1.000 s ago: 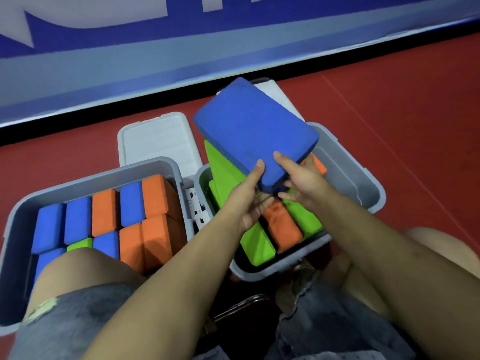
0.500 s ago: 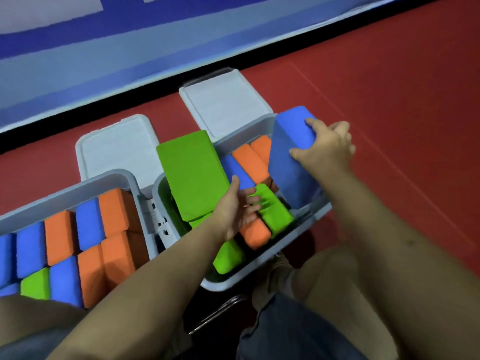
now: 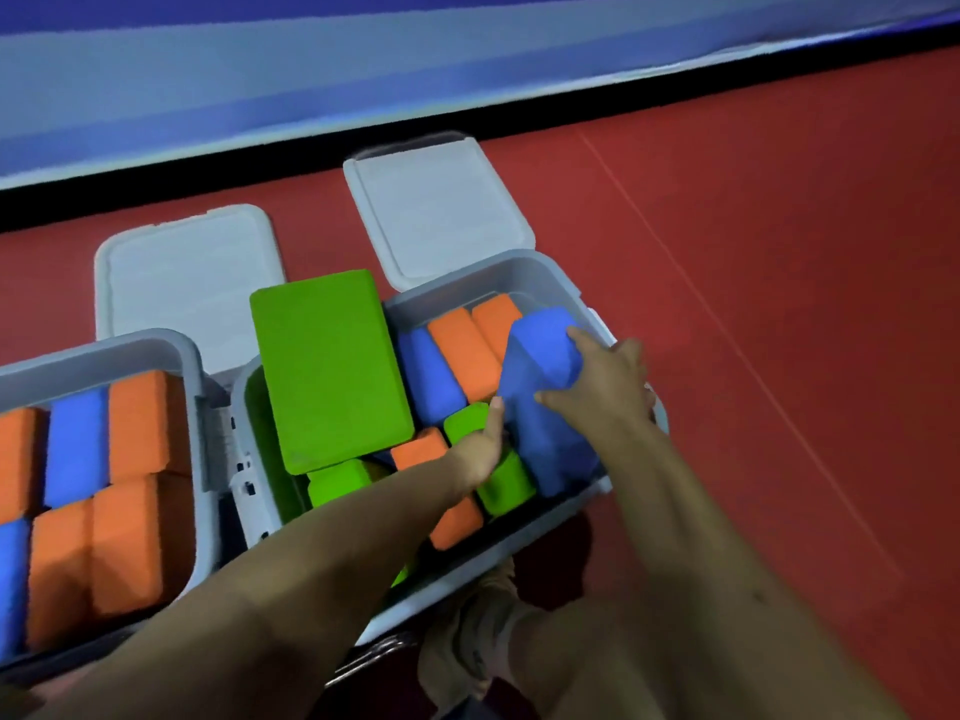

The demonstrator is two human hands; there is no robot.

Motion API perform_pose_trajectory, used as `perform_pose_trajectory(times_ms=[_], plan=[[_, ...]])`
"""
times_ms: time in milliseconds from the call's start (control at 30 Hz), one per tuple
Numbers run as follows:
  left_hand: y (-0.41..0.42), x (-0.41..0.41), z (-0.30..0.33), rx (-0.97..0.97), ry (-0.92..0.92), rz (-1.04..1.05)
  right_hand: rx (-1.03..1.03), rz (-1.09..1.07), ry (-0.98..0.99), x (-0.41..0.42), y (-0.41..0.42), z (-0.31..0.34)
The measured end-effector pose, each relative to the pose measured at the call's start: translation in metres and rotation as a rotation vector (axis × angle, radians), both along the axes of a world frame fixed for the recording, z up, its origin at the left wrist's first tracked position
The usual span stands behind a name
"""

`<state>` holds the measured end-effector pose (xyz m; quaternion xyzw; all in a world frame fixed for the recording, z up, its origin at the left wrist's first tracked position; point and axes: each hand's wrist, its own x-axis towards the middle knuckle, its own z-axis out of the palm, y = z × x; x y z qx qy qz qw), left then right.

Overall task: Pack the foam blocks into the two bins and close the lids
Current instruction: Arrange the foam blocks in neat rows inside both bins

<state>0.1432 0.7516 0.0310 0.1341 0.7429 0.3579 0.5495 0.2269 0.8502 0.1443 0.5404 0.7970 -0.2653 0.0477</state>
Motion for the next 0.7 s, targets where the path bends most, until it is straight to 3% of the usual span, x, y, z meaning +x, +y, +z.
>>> perform_pose_trajectory(times_ms=[133,200,300,367,533,667,700], plan=[[-0.008,0.006,-0.019,0.0,-0.12,-0.094,-0.063,0.0,-0.049,-0.001,-0.002,-0.016],[-0.015,0.004,-0.02,-0.049,0.005,-0.217,-0.087,0.015,-0.068,-0.005,-0.008,-0.026],[-0.025,-0.01,-0.012,-0.193,0.307,-0.573,-0.107,0.026,-0.103,-0.009,-0.016,-0.036],[-0.032,-0.016,-0.008,-0.227,0.339,-0.653,-0.119,0.044,-0.122,-0.008,-0.017,-0.04],[-0.038,-0.028,-0.017,-0.207,0.174,-0.478,-0.172,0.149,-0.202,0.005,-0.024,-0.059],[-0.046,-0.036,-0.087,-0.123,0.041,-0.319,-0.373,0.312,-0.516,0.007,-0.033,-0.08],[-0.047,-0.035,-0.079,-0.104,0.038,-0.29,-0.421,0.341,-0.548,0.007,-0.035,-0.081]])
